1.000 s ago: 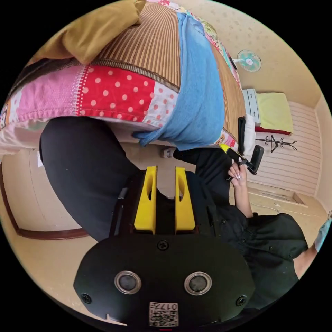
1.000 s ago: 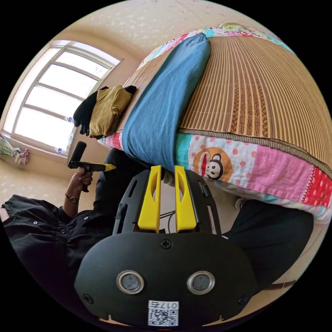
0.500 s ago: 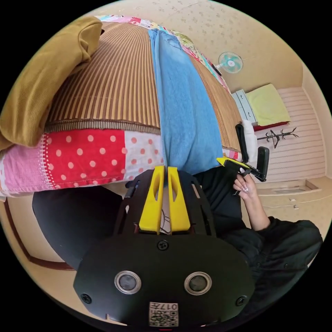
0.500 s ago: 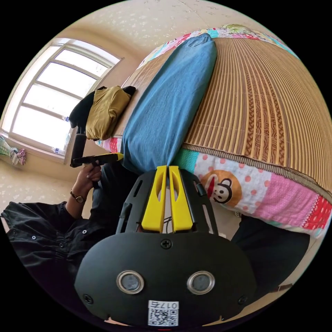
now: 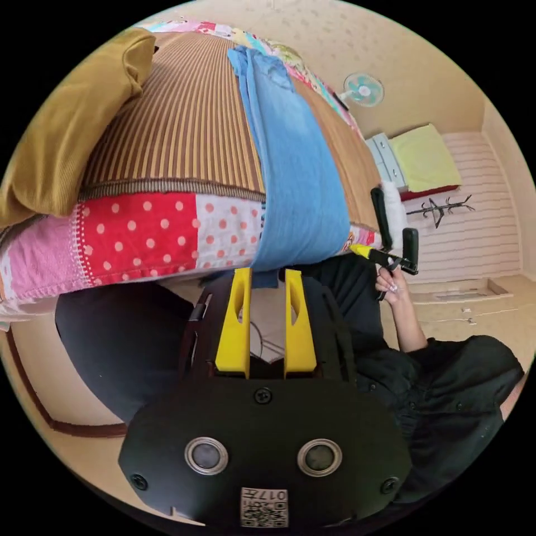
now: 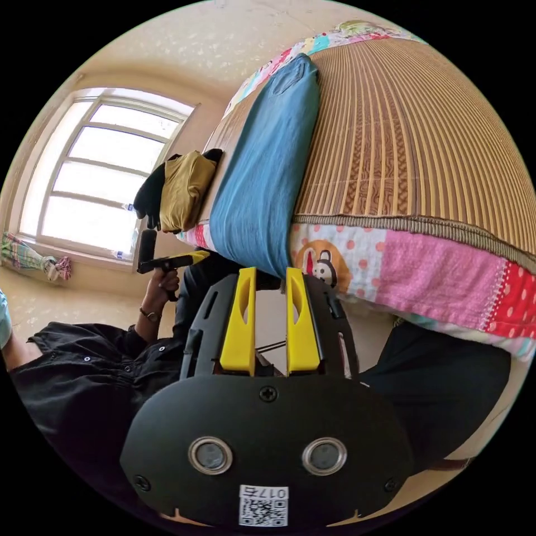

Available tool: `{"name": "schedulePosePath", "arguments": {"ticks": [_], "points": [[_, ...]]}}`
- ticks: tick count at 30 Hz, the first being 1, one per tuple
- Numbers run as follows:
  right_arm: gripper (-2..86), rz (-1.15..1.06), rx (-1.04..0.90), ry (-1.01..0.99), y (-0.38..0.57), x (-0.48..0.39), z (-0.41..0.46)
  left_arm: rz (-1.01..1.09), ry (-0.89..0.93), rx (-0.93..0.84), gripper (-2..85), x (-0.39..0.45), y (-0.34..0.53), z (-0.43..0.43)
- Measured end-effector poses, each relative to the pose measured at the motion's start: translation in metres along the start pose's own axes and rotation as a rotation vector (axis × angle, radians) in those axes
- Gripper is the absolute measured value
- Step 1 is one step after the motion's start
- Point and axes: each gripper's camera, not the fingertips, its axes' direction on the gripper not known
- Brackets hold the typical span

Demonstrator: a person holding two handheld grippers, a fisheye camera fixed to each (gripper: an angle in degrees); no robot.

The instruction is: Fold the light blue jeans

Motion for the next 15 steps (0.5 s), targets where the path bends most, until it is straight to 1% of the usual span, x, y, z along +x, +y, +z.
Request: {"name": "schedulePosePath", "arguments": {"ticks": [1,2,3,4,7,9,13,15], "points": [[8.3,-0.005,0.035,0.005,-0.005,0.000,0.000,-0.003,0.028,0.047,9.6,-0.003,-0.005,0.000],[8.3,-0.006,0.039,-0.001,-0.008,0.000,0.002,0.000,0.038,0.056,9.7,-0.004,-0.008,0.003],[8.2,-0.005,0.011,-0.034,-0.014,0.000,0.010,0.000,0.043,0.030,9.4,-0.006,-0.013,0.014],[7.8,0.000,-0.024,-0.056,-0.018,0.001,0.020,-0.024,0.009,-0.028,8.2,-0.009,-0.016,0.029],[4.9,0.004,-0.011,0.003,-0.009,-0.004,0.030,-0.032,-0.033,-0.015,3.6,-0.007,-0.006,0.034],[3.9,-0.003,-0.018,-0.008,-0.001,-0.008,0.031,0.001,-0.050,-0.059,1.8,-0.002,0.003,0.037],[3.5,-0.031,-0.127,0.057,0.020,-0.013,0.039,0.006,-0.099,-0.149,0.9,-0.002,0.030,0.041],[4.0,-0.042,-0.108,0.074,0.030,-0.013,0.034,0.009,-0.102,-0.125,1.3,-0.004,0.039,0.036]]}}
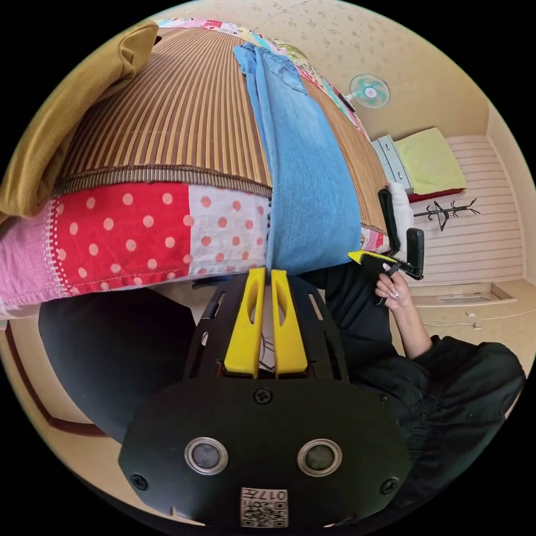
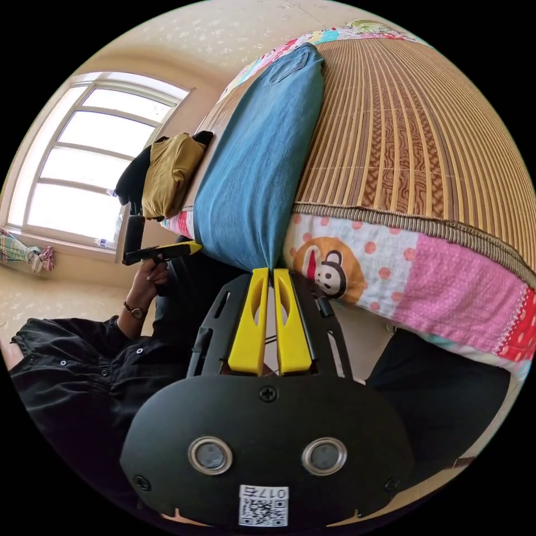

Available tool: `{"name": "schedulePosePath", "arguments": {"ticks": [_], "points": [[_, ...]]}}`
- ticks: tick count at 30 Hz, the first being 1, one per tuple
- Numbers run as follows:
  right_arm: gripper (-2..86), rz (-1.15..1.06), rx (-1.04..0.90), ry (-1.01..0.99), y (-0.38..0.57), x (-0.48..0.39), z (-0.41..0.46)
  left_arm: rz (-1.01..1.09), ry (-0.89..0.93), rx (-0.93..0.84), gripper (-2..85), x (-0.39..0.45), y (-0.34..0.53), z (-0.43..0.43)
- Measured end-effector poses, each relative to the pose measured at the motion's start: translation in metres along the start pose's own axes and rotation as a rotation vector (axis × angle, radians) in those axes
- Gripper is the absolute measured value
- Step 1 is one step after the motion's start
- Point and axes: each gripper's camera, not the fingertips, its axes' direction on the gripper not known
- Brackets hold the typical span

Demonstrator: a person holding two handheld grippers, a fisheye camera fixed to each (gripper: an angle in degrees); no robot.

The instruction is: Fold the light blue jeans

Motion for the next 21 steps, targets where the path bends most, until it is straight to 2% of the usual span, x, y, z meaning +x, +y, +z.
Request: {"name": "schedulePosePath", "arguments": {"ticks": [4,9,18,21], "points": [[7.3,0.030,0.158,-0.128,0.014,0.019,-0.032,-0.012,0.138,0.162,7.4,-0.018,0.007,-0.032],[9.3,0.075,0.200,-0.288,0.013,0.044,-0.032,-0.003,0.233,0.229,10.1,-0.036,-0.003,-0.042],[8.8,0.082,0.210,-0.414,0.036,0.042,-0.015,-0.021,0.323,0.128,8.5,-0.039,0.002,-0.021],[6.7,0.073,0.171,-0.455,0.036,0.038,-0.004,-0.019,0.274,0.106,5.2,-0.040,0.011,-0.022]]}}
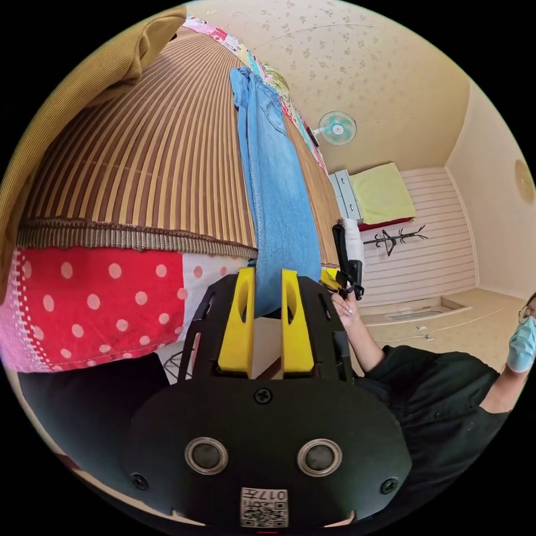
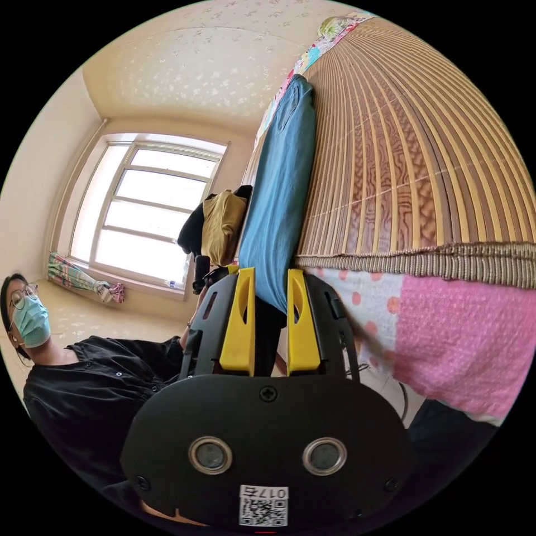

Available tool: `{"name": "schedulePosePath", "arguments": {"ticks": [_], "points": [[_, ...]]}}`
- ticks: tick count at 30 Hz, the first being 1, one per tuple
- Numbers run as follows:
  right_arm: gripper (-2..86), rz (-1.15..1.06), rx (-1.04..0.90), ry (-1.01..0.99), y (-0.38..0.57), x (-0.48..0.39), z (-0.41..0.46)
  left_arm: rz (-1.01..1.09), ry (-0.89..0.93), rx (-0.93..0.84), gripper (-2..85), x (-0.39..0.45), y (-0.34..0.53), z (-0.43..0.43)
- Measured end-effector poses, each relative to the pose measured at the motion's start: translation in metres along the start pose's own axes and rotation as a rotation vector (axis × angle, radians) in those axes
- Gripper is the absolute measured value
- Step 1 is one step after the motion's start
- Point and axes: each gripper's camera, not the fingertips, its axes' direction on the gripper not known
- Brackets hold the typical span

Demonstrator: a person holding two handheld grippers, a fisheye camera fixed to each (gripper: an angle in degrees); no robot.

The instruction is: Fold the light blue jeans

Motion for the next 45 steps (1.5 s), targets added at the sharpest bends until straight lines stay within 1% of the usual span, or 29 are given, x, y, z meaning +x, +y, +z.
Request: {"name": "schedulePosePath", "arguments": {"ticks": [3,6,8,10,11,13,14,16,17,19,21,23,25,26,29,31,32,33,35,37,38,40,44,45], "points": [[3.7,-0.023,-0.021,-0.033,0.012,-0.002,0.005,0.015,0.059,-0.064,2.4,-0.002,0.011,-0.002],[2.7,-0.072,0.004,-0.081,0.034,-0.014,-0.008,0.113,0.130,-0.051,0.4,0.015,0.034,-0.023],[2.4,-0.132,0.006,-0.115,0.048,-0.031,-0.019,0.204,0.202,-0.008,-0.1,0.035,0.051,-0.045],[2.2,-0.233,0.056,-0.209,0.064,-0.063,-0.043,0.330,0.358,0.083,-0.4,0.068,0.070,-0.081],[2.1,-0.259,0.074,-0.236,0.067,-0.073,-0.050,0.363,0.393,0.104,-0.4,0.077,0.074,-0.091],[1.9,-0.368,0.120,-0.316,0.073,-0.119,-0.074,0.516,0.479,0.171,-0.5,0.127,0.084,-0.129],[1.9,-0.395,0.124,-0.323,0.074,-0.133,-0.079,0.555,0.487,0.184,-0.5,0.142,0.085,-0.138],[1.8,-0.521,0.138,-0.312,0.075,-0.197,-0.096,0.697,0.506,0.249,-0.5,0.202,0.091,-0.177],[1.8,-0.557,0.146,-0.309,0.075,-0.214,-0.101,0.735,0.514,0.267,-0.5,0.217,0.092,-0.187],[2.0,-0.701,0.188,-0.310,0.080,-0.280,-0.120,0.876,0.561,0.337,-0.5,0.275,0.099,-0.229],[2.1,-0.804,0.202,-0.315,0.083,-0.325,-0.133,0.953,0.583,0.389,-0.6,0.314,0.103,-0.257],[2.2,-0.898,0.200,-0.297,0.084,-0.370,-0.142,0.986,0.582,0.463,-0.6,0.349,0.105,-0.284],[2.2,-1.023,0.236,-0.239,0.091,-0.425,-0.152,1.076,0.580,0.544,-0.6,0.393,0.108,-0.313],[2.2,-1.041,0.250,-0.225,0.092,-0.438,-0.154,1.095,0.577,0.561,-0.6,0.402,0.108,-0.320],[2.1,-1.033,0.362,-0.133,0.094,-0.484,-0.156,1.097,0.491,0.671,-0.6,0.431,0.105,-0.340],[2.0,-0.985,0.415,-0.031,0.082,-0.499,-0.143,1.024,0.384,0.725,-0.6,0.434,0.092,-0.336],[2.0,-0.967,0.425,-0.003,0.077,-0.498,-0.139,0.992,0.358,0.732,-0.5,0.432,0.085,-0.332],[2.0,-0.925,0.435,0.050,0.062,-0.494,-0.131,0.917,0.310,0.729,-0.5,0.424,0.067,-0.323],[1.9,-0.854,0.424,0.115,0.030,-0.480,-0.115,0.810,0.239,0.689,-0.6,0.409,0.030,-0.307],[1.8,-0.750,0.378,0.205,-0.027,-0.457,-0.094,0.706,0.131,0.638,-0.6,0.391,-0.026,-0.291],[1.7,-0.725,0.369,0.229,-0.042,-0.452,-0.090,0.678,0.090,0.637,-0.6,0.389,-0.038,-0.288],[1.6,-0.635,0.338,0.294,-0.102,-0.432,-0.073,0.662,-0.043,0.596,-0.5,0.392,-0.087,-0.274],[1.4,-0.548,0.370,0.375,-0.163,-0.400,-0.054,0.593,-0.048,0.489,-0.5,0.369,-0.153,-0.250],[1.4,-0.532,0.358,0.418,-0.174,-0.387,-0.045,0.555,-0.079,0.435,-0.5,0.352,-0.169,-0.234]]}}
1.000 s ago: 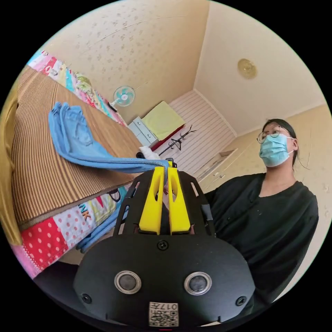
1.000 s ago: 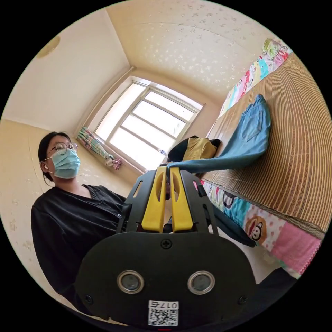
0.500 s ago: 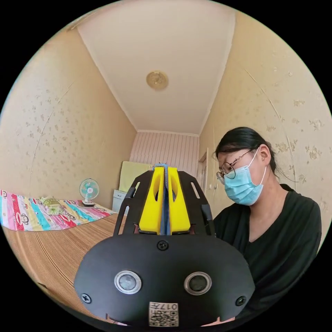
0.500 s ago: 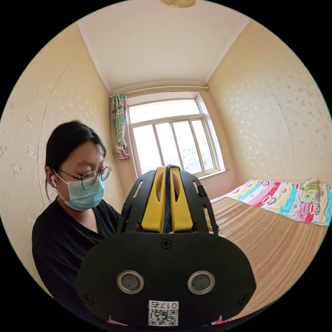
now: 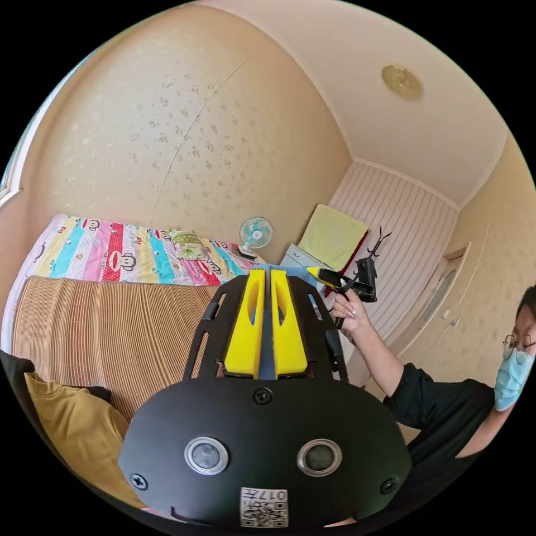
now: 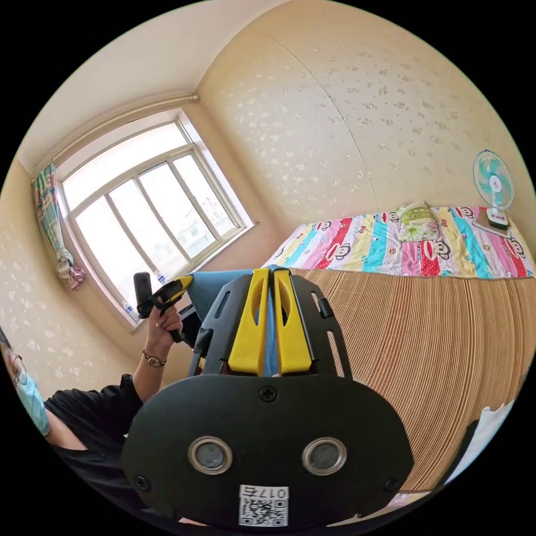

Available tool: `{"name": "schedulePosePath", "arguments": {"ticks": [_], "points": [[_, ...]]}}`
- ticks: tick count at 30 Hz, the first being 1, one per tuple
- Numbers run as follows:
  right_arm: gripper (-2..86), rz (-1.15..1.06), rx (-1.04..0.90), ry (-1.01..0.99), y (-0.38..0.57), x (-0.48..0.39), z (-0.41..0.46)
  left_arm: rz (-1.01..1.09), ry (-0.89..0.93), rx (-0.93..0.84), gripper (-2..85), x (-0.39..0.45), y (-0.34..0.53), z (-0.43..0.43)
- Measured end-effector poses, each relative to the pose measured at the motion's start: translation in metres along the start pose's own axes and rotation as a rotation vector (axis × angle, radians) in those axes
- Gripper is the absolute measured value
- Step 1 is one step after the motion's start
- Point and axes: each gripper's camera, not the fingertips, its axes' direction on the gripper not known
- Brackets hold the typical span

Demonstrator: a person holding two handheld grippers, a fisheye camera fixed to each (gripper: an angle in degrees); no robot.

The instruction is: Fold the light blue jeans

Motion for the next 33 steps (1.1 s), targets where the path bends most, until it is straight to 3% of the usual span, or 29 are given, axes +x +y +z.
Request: {"name": "schedulePosePath", "arguments": {"ticks": [8,13,18,22,25,33], "points": [[1.7,0.055,-0.209,-0.061,0.131,0.058,0.056,-0.080,-0.015,-0.248,0.0,-0.093,0.171,0.070],[2.1,0.236,-0.256,-0.136,0.272,0.091,0.044,-0.338,0.108,-0.313,1.5,-0.135,0.332,0.070],[3.6,0.538,-0.119,-0.175,0.372,0.122,0.008,-0.671,0.145,-0.166,7.0,-0.186,0.431,0.040],[7.1,0.670,-0.133,-0.312,0.387,0.143,0.012,-0.752,0.268,-0.084,15.9,-0.223,0.416,0.046],[9.6,0.664,-0.181,-0.384,0.363,0.152,0.025,-0.731,0.242,-0.192,19.0,-0.241,0.375,0.073],[14.2,0.809,-0.132,-0.626,0.338,0.186,0.057,-0.840,0.251,-0.393,13.6,-0.249,0.357,0.119]]}}
